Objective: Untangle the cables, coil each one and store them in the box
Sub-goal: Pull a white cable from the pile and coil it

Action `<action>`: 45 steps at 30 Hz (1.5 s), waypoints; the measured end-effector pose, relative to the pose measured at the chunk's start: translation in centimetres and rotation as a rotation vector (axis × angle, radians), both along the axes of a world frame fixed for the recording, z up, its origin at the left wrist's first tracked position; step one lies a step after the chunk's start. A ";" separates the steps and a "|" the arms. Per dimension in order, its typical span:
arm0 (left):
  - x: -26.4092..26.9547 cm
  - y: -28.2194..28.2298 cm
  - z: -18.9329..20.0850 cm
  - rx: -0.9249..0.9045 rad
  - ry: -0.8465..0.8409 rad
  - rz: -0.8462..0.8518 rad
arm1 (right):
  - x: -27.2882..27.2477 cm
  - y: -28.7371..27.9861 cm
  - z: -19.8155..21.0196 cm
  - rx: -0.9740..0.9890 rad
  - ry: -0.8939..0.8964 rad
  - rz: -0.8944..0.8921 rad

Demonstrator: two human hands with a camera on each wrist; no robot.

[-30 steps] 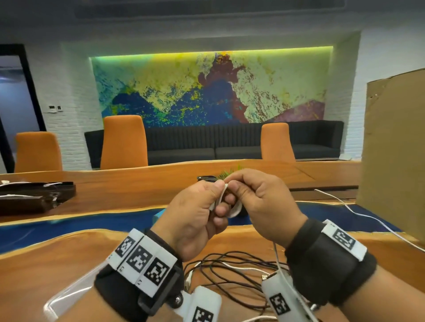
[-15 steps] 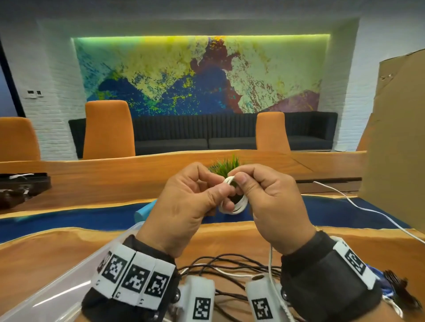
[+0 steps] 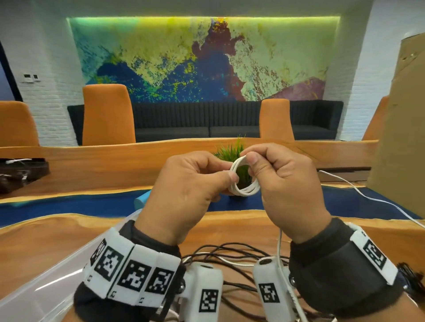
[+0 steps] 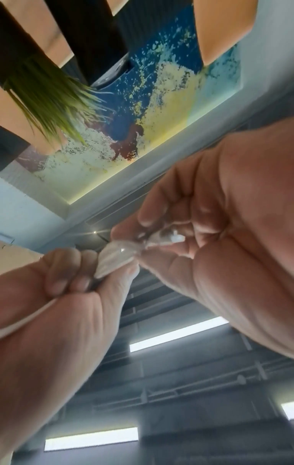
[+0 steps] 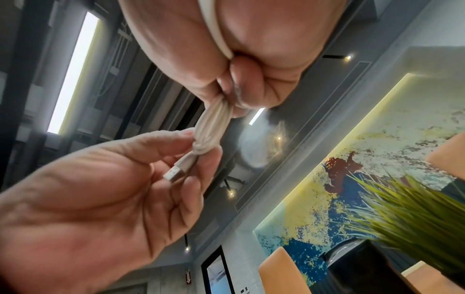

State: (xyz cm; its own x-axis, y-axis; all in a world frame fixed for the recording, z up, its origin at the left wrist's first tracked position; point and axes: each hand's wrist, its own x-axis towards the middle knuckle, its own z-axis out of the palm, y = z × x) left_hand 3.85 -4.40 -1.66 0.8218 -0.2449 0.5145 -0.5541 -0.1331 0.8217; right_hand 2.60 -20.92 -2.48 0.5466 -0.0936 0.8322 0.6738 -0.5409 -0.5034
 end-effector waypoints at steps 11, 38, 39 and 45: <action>-0.5 -0.8 0.1 -0.050 -0.198 0.170 | -1.0 0.3 0.6 0.002 0.034 0.147; -0.5 2.4 1.7 -0.085 -0.051 -0.072 | -0.5 -1.4 1.7 1.048 0.510 0.642; -0.6 2.2 1.6 -0.093 -0.041 -0.091 | -0.5 -1.4 1.6 1.099 0.516 0.674; -0.3 1.4 1.1 -0.199 0.020 -0.191 | -0.5 -0.5 1.2 1.194 0.719 0.851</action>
